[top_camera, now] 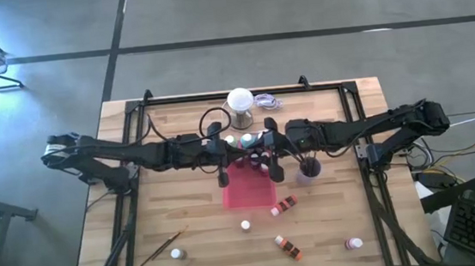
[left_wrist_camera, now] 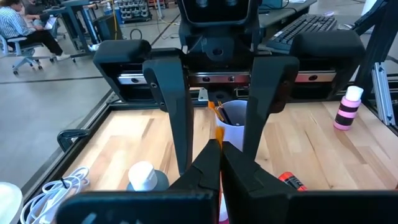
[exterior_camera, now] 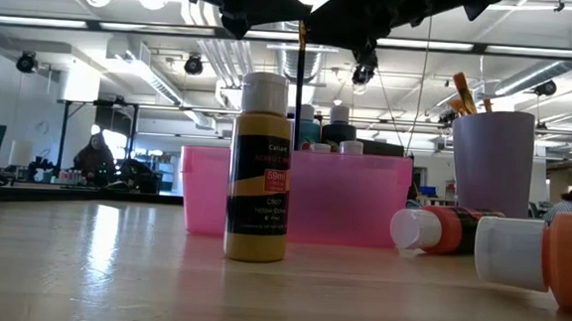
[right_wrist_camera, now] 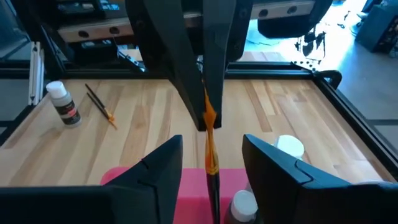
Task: Pick & Place Paint Supplies
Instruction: Put the orange paintbrush into the purple cup
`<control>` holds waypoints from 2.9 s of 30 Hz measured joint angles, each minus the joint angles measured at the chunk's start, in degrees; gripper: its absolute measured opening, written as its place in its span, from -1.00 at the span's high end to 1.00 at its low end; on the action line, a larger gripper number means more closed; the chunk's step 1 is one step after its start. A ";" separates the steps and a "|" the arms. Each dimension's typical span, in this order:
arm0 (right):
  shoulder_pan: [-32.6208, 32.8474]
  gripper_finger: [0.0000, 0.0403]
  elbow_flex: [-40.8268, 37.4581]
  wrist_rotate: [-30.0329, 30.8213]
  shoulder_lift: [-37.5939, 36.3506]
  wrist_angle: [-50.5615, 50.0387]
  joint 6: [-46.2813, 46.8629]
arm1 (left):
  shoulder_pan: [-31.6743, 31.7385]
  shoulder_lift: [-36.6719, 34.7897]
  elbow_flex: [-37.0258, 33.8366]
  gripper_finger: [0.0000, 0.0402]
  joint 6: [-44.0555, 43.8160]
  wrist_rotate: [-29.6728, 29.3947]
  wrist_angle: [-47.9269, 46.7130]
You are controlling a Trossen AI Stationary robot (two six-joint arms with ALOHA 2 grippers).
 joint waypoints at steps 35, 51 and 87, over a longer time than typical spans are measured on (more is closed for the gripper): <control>0.26 0.91 0.31 -0.09 3.04 4.50 -1.53 | -0.05 -0.04 -0.02 0.98 0.00 -0.04 -0.76; 0.24 0.95 0.26 -0.02 2.97 1.42 -1.68 | -0.04 0.20 -0.20 0.50 -2.29 -0.50 -2.25; 1.00 0.95 0.22 12.15 -19.34 -21.62 2.46 | -0.02 -24.43 -12.47 -0.17 -5.22 -16.88 -7.73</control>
